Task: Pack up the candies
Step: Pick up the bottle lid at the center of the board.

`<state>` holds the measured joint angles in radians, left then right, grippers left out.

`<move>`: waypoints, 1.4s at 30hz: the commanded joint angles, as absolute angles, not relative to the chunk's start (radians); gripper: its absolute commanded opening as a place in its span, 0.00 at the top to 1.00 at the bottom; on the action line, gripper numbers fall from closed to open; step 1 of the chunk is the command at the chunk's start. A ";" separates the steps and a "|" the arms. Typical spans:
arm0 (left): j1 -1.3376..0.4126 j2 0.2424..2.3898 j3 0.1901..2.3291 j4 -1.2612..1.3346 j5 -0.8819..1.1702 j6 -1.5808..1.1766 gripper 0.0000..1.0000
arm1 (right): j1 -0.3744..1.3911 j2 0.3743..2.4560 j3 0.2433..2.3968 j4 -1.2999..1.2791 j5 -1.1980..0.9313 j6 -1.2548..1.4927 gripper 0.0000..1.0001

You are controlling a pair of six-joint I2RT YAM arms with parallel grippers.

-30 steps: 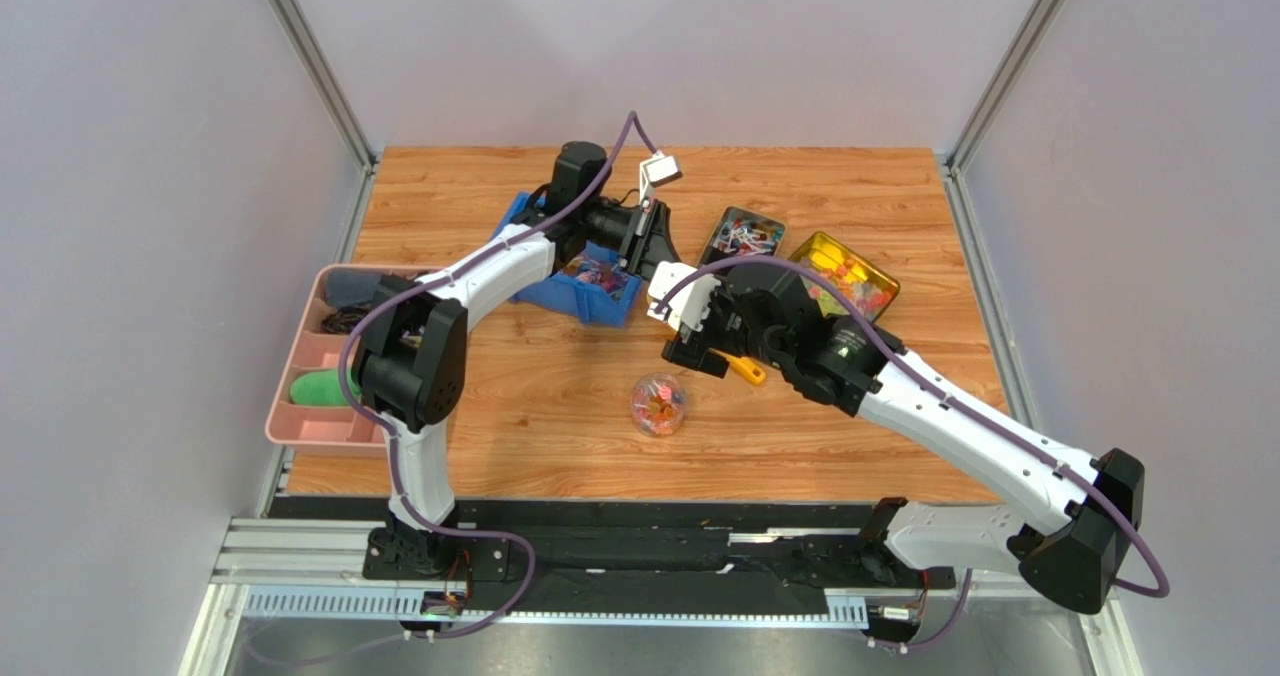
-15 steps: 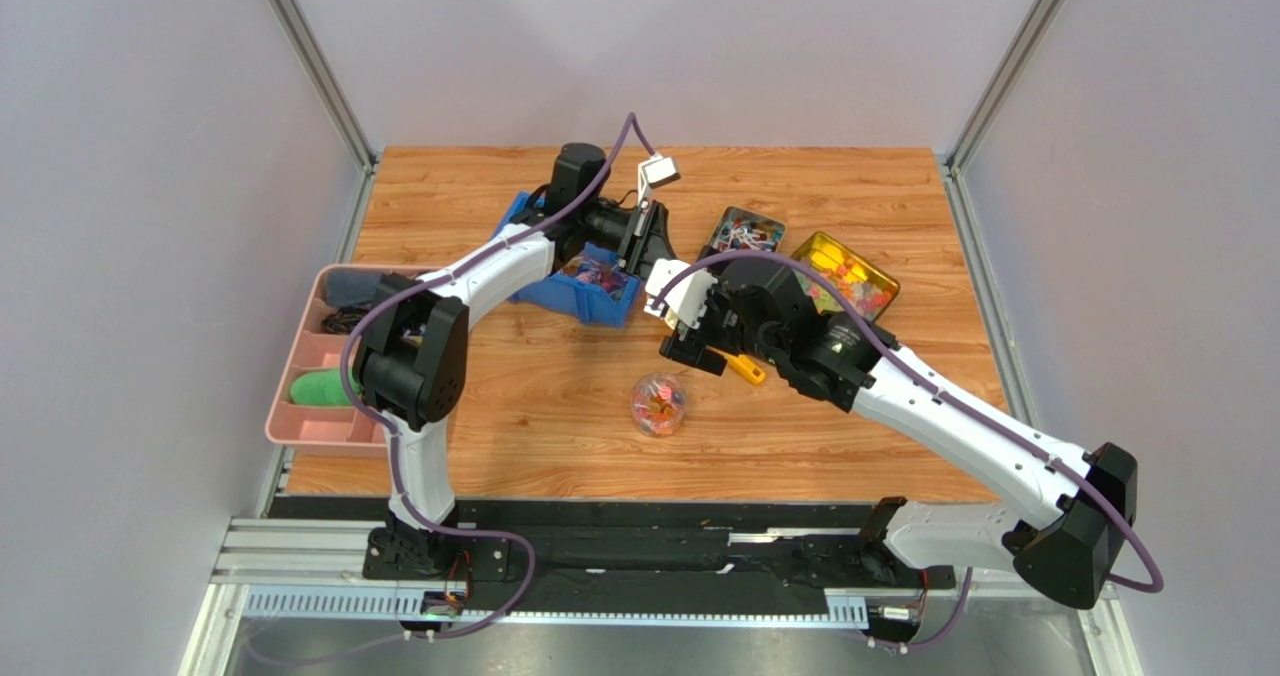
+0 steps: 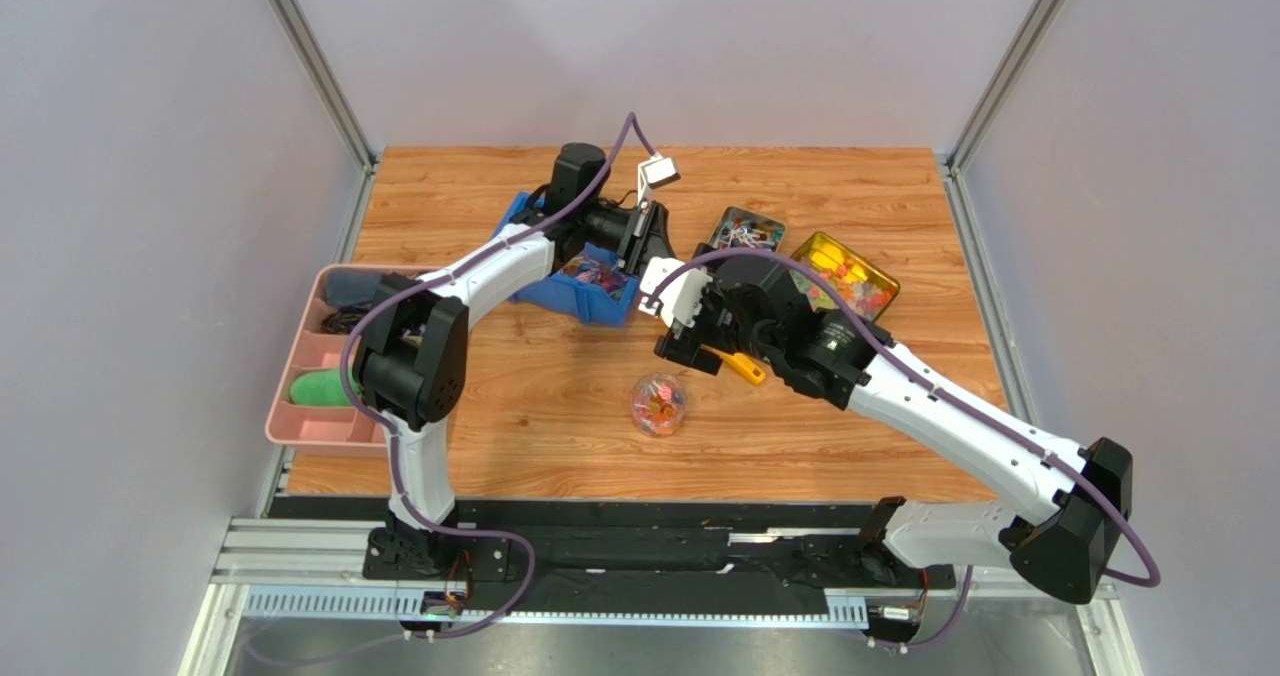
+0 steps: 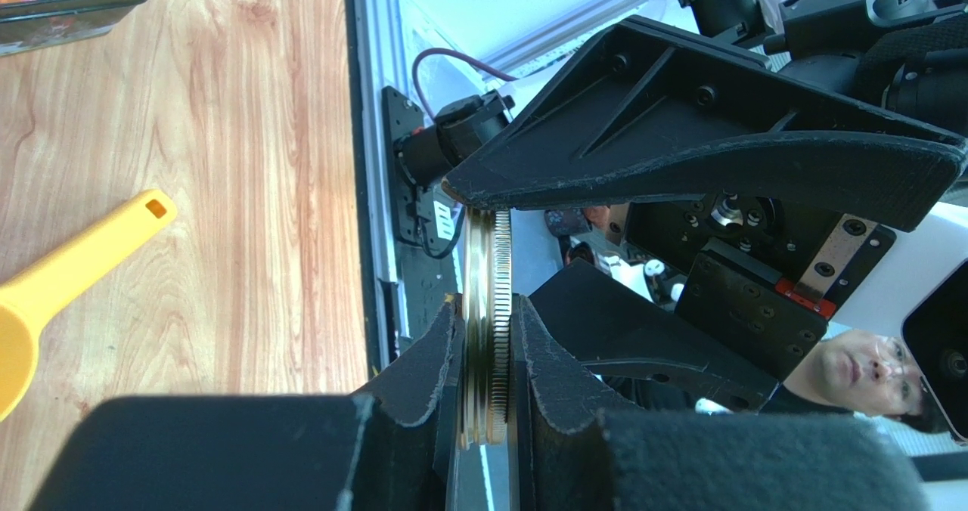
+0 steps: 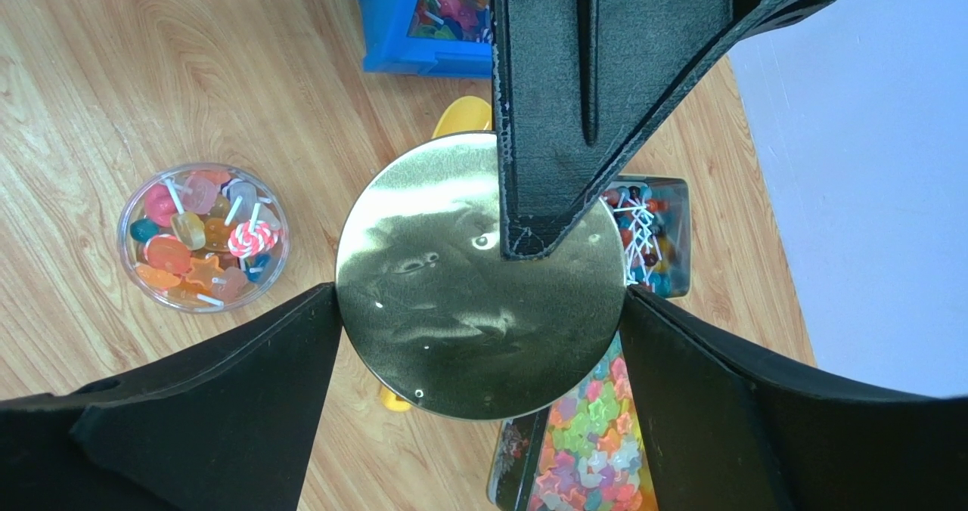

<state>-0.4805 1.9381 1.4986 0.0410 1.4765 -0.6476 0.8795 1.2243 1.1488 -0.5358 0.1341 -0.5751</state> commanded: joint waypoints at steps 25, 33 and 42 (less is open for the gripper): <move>-0.411 1.904 1.548 -0.026 1.451 -0.505 0.53 | 0.897 1.206 1.167 -0.502 0.140 -0.568 0.32; -0.301 1.797 1.567 -0.346 1.297 -0.132 0.34 | 0.851 1.141 1.137 -0.520 0.115 -0.560 0.31; -0.356 1.439 0.889 0.262 1.076 0.032 0.02 | 0.703 1.115 1.127 -0.538 -0.020 -0.537 0.31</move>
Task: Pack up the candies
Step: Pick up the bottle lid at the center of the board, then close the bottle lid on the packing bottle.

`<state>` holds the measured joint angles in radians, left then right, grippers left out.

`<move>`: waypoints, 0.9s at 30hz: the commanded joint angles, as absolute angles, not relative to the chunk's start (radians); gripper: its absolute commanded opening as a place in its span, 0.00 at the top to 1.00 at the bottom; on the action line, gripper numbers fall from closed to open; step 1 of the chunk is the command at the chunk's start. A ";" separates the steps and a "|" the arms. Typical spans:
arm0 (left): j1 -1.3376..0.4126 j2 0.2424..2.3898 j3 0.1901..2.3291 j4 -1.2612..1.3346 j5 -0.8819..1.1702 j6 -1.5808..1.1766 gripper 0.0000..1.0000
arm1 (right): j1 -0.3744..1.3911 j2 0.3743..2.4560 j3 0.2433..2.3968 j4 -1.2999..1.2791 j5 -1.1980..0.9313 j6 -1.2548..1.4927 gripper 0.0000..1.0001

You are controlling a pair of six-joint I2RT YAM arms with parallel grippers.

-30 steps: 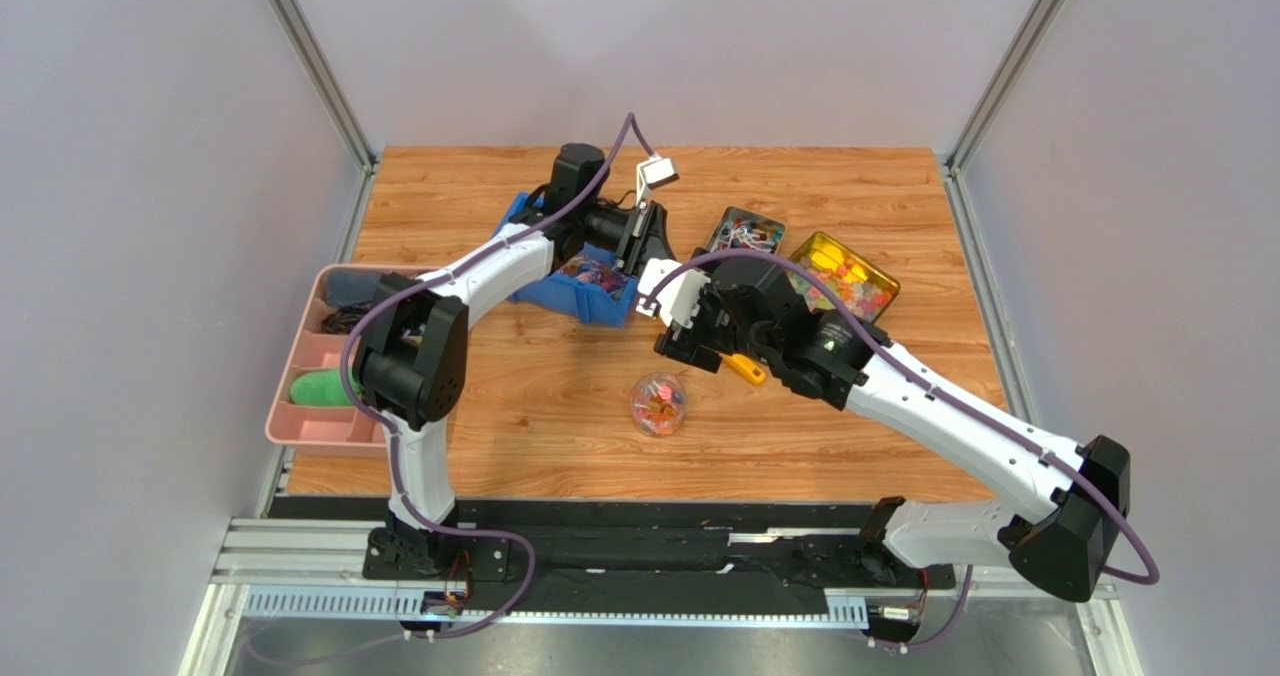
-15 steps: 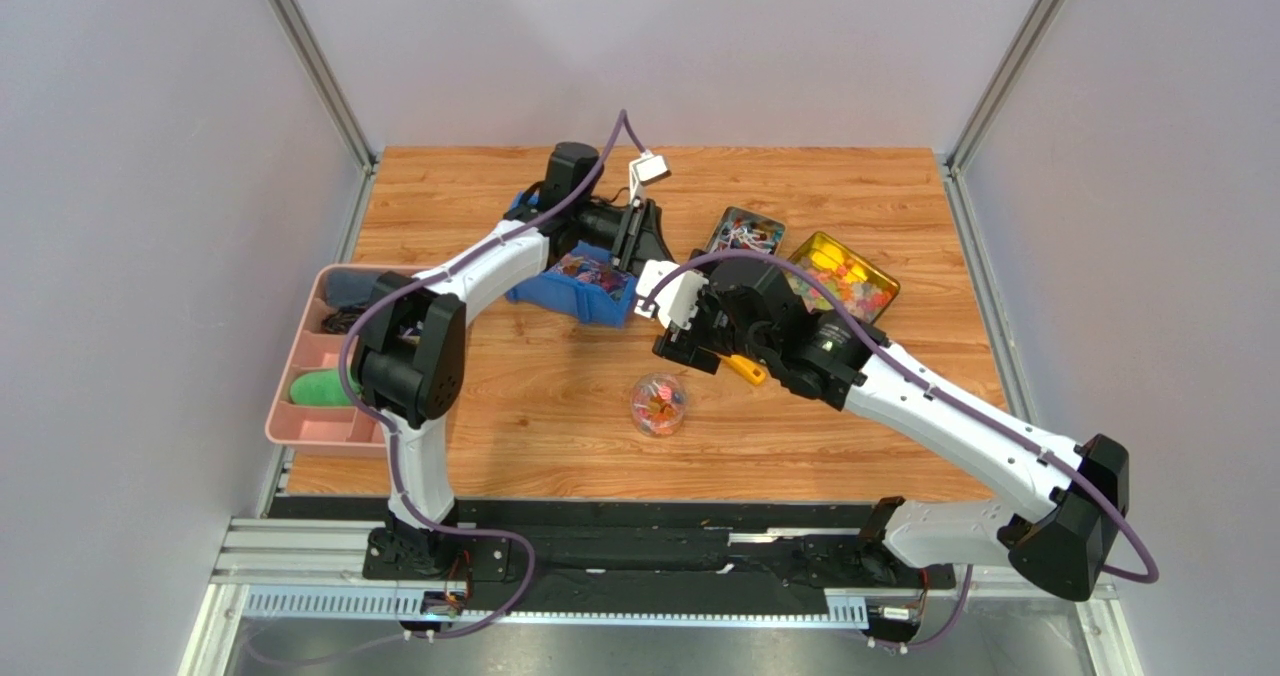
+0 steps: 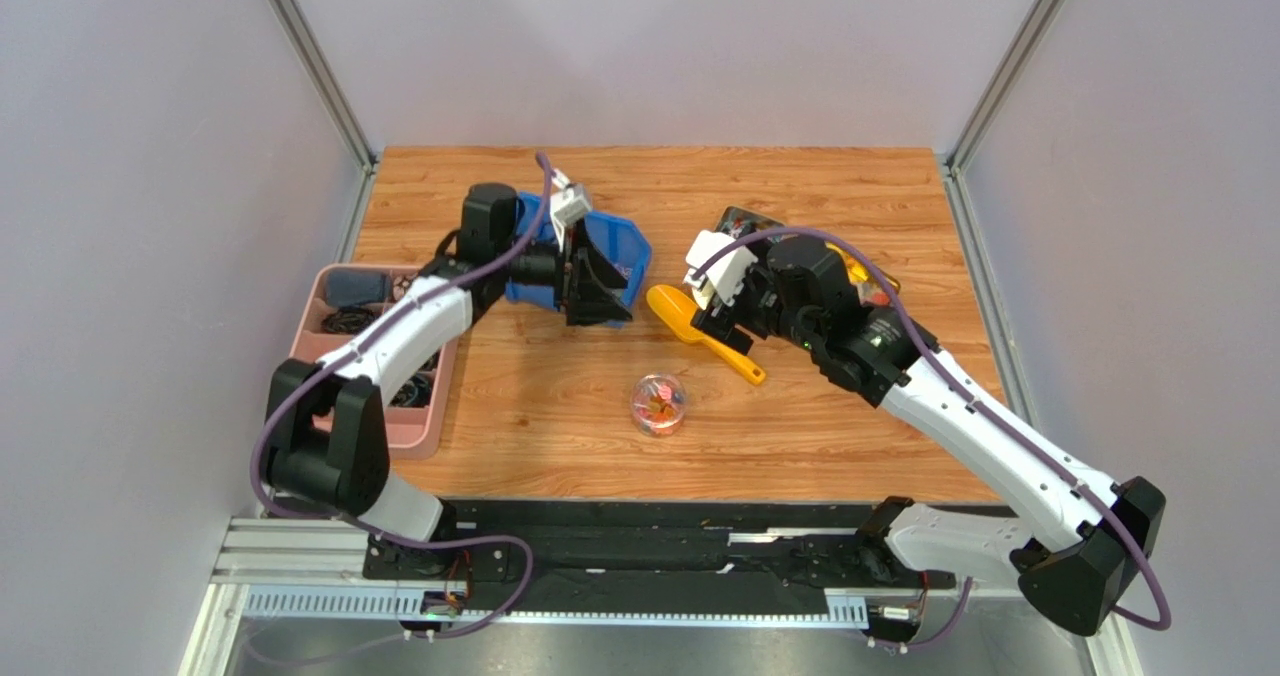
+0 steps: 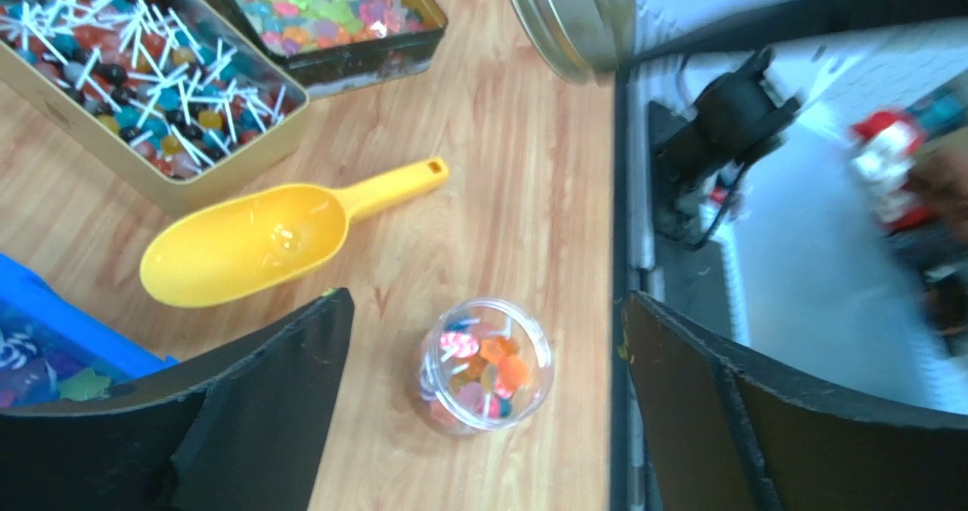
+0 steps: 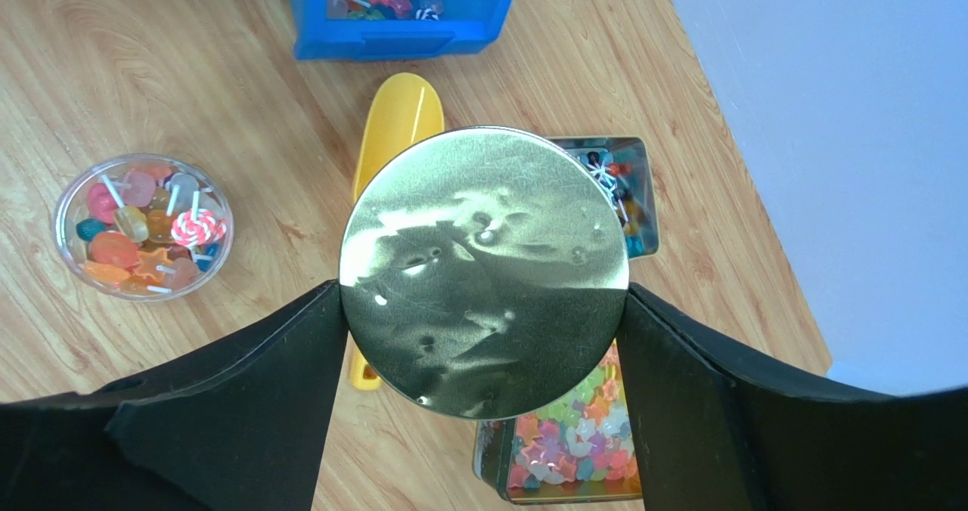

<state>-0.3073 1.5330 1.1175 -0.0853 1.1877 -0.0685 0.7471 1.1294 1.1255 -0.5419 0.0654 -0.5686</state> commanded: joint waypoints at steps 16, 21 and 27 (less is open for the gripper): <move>-0.469 1.354 0.416 0.839 0.927 0.083 0.01 | 0.669 1.126 1.111 -0.541 -0.067 -0.531 0.32; -0.479 1.524 0.352 1.084 0.930 0.011 0.01 | 0.664 1.120 1.109 -0.541 -0.066 -0.531 0.32; -0.482 1.684 0.330 1.301 0.916 -0.028 0.01 | 0.649 1.120 1.104 -0.543 -0.063 -0.529 0.32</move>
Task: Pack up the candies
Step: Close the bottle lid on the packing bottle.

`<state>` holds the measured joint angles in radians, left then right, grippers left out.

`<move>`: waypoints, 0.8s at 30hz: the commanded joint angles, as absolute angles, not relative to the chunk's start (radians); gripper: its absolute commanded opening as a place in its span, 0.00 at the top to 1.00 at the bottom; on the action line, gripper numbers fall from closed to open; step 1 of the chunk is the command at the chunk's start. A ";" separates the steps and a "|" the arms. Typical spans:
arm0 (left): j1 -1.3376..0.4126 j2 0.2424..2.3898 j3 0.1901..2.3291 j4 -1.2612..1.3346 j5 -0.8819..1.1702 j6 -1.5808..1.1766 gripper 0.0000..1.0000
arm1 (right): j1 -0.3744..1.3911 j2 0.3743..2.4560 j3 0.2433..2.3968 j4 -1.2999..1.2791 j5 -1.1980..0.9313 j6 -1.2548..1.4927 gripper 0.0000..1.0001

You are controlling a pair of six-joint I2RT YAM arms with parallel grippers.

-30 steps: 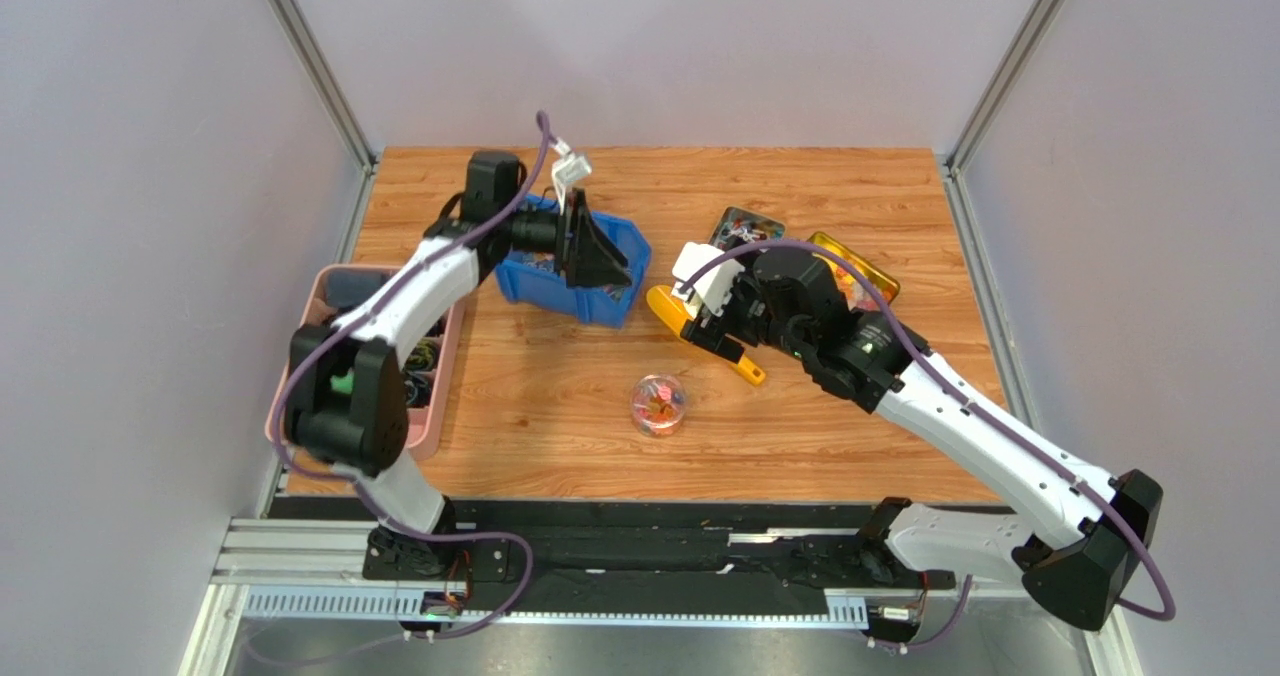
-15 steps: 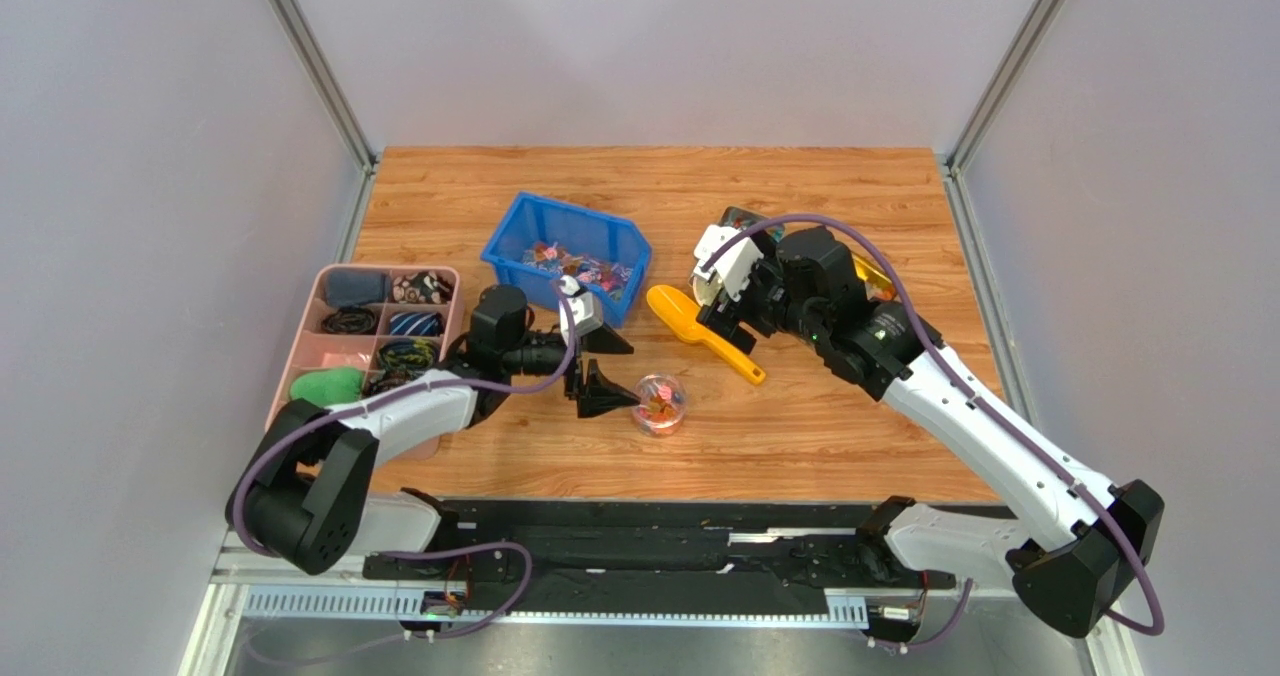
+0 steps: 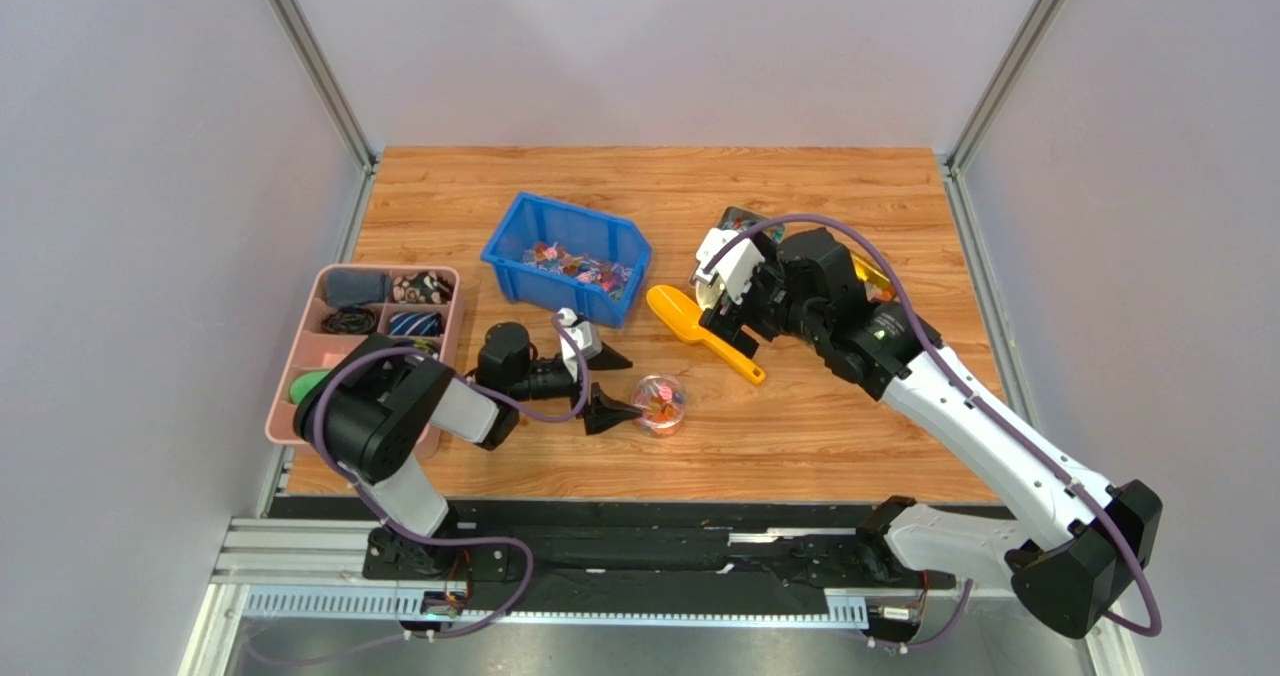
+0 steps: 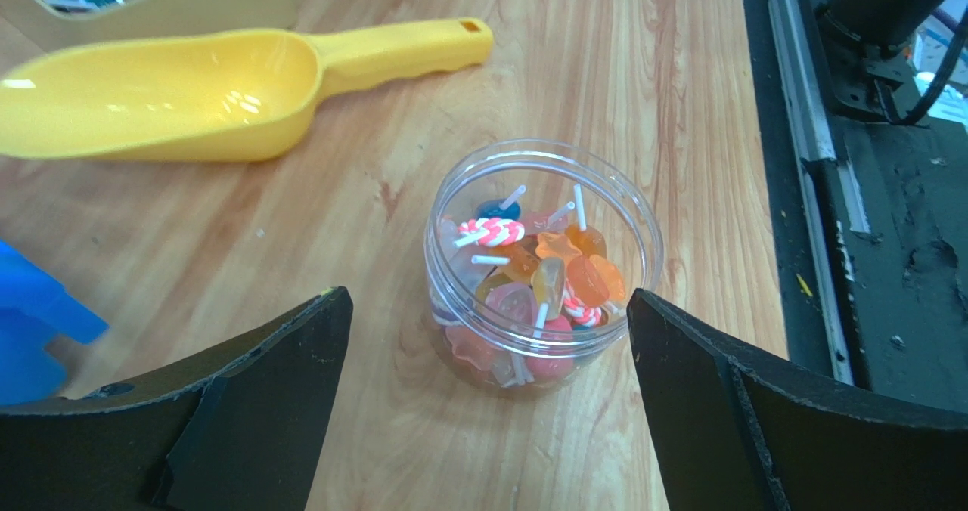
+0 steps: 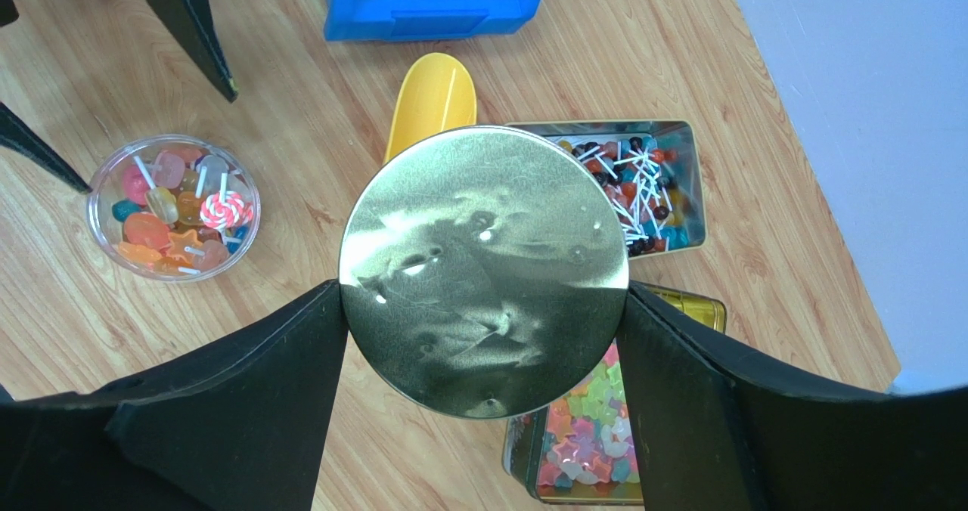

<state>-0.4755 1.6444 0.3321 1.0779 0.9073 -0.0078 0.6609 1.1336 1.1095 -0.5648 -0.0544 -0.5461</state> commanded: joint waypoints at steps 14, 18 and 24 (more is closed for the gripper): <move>-0.491 1.622 0.278 1.312 1.006 -0.002 0.01 | 0.632 1.114 1.089 -0.540 -0.069 -0.532 0.32; -0.495 1.591 0.268 1.252 1.000 0.046 0.01 | 0.632 1.111 1.089 -0.537 -0.069 -0.532 0.32; -0.546 1.606 0.293 1.131 0.873 0.118 0.01 | 0.632 1.109 1.092 -0.538 -0.069 -0.531 0.32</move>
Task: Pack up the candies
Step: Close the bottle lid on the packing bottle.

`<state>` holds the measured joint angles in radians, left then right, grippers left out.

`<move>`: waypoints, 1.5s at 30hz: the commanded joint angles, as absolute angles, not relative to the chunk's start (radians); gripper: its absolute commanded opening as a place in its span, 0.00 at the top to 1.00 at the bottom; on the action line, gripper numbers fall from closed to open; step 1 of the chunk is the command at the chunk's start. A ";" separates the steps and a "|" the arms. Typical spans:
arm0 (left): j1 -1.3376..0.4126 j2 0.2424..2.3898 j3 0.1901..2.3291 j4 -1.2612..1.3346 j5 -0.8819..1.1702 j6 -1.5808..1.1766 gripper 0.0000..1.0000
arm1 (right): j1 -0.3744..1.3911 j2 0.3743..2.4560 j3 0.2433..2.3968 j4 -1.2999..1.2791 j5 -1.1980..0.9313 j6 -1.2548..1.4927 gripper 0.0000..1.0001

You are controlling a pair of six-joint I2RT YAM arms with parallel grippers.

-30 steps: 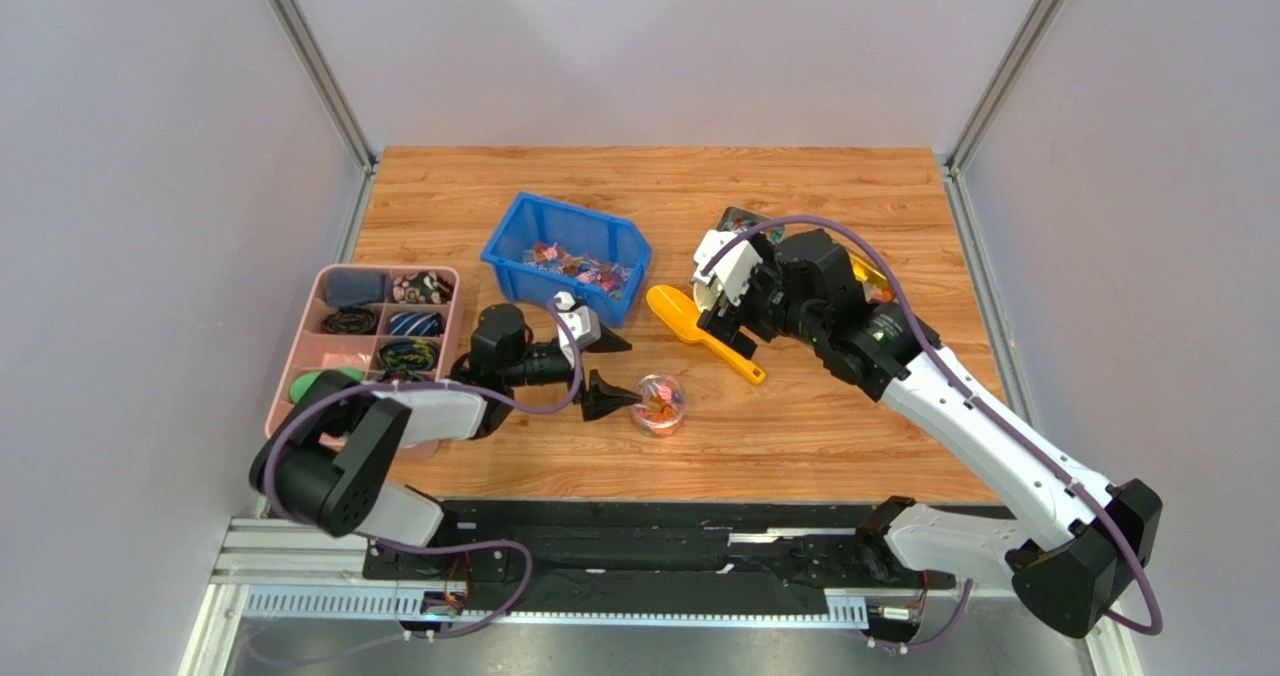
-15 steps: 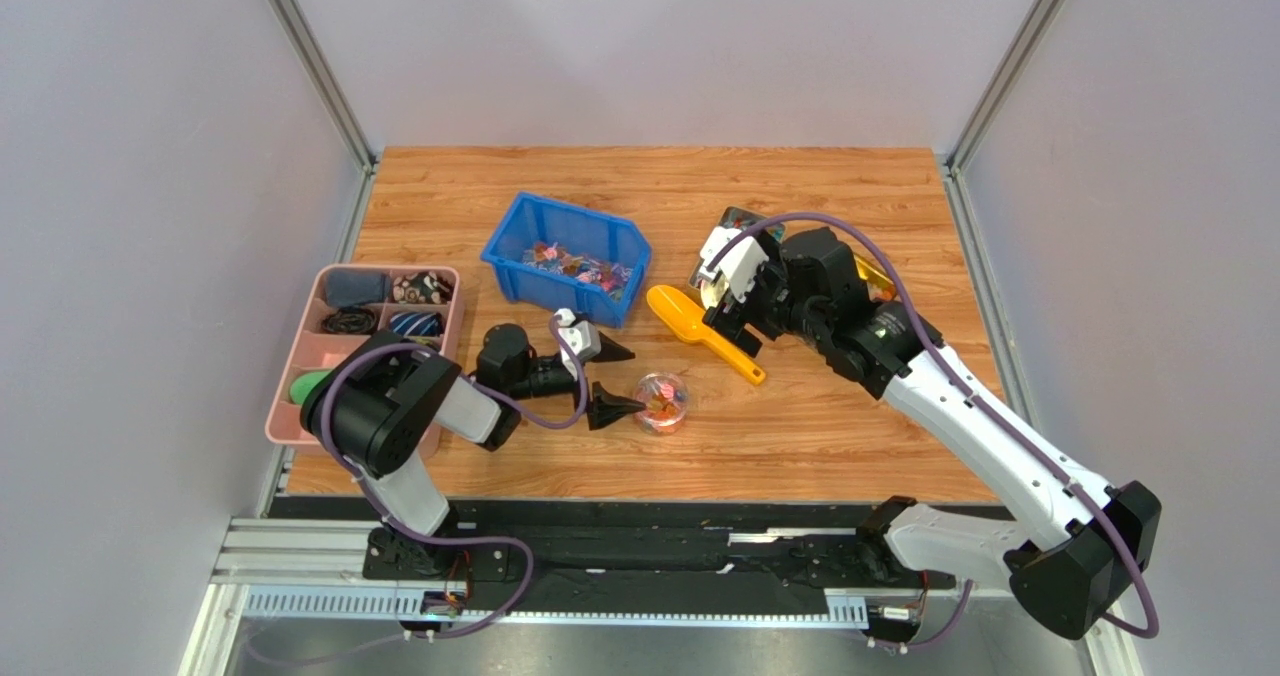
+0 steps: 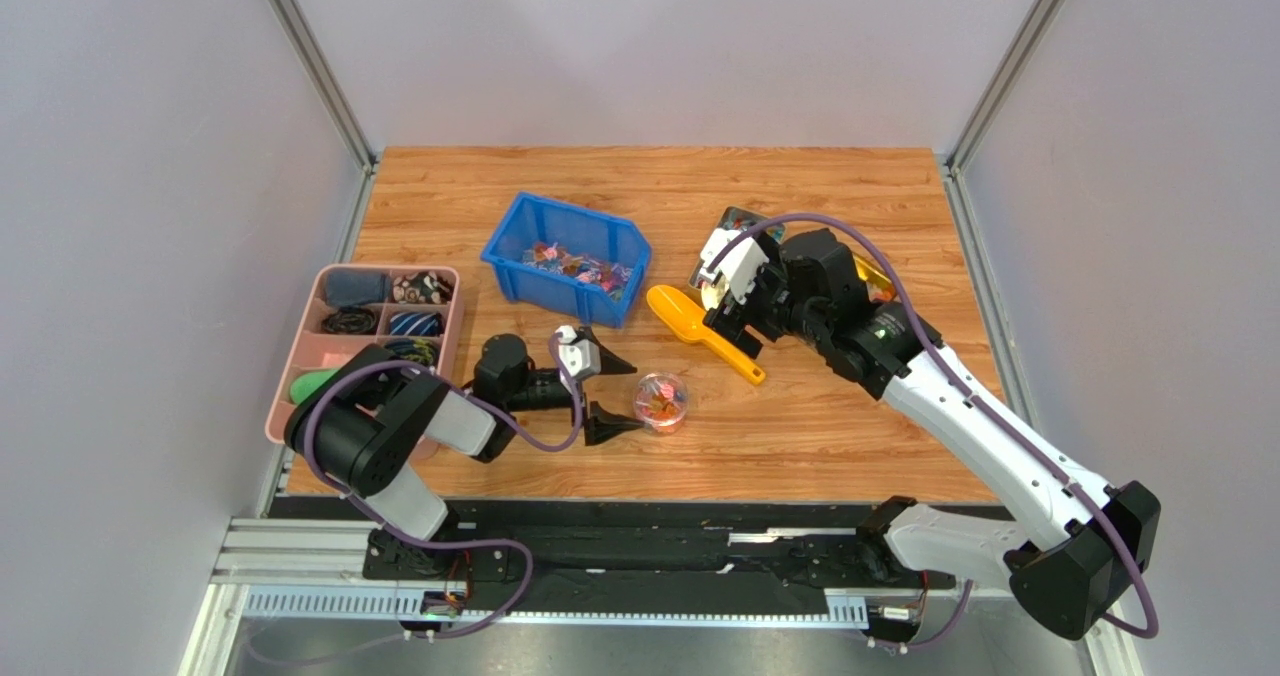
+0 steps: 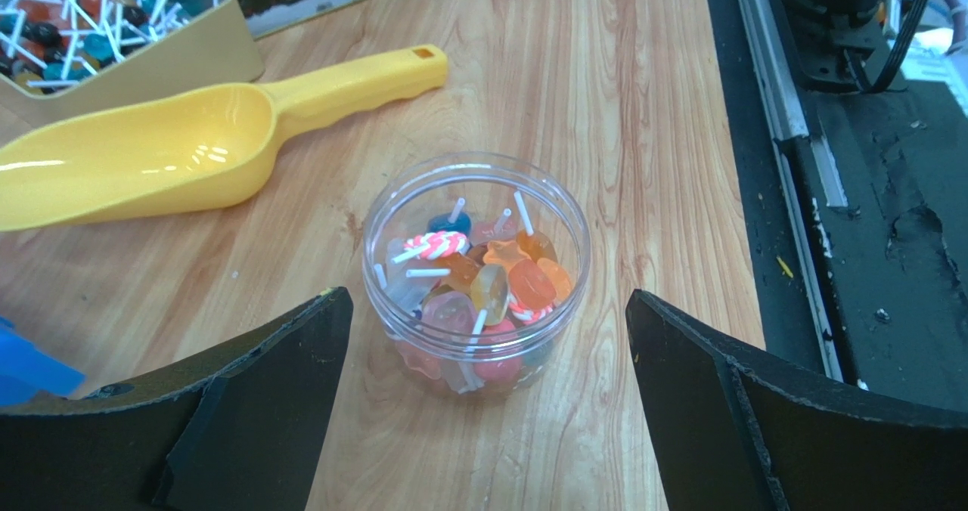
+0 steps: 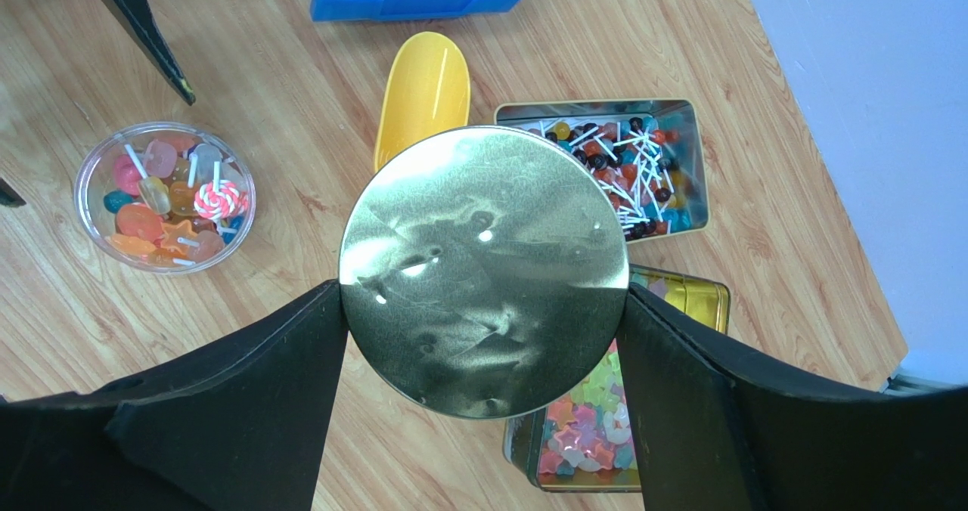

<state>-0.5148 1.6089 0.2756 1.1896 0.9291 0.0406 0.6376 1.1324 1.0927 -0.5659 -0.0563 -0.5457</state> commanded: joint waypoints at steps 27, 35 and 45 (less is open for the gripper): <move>-0.652 1.890 0.376 1.388 0.759 0.164 0.06 | 0.611 1.111 1.109 -0.707 -0.222 -0.564 0.32; -0.660 1.953 0.446 1.388 0.845 0.218 0.17 | 0.600 1.163 1.101 -0.747 -0.326 -0.586 0.33; -0.676 2.045 0.584 1.328 1.018 0.238 0.25 | 0.618 1.232 1.043 -0.690 -0.394 -0.572 0.34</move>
<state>-0.6624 2.0151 0.5358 1.2743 0.8879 0.2096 0.6064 1.2221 1.0710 -0.7494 -0.3412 -0.5762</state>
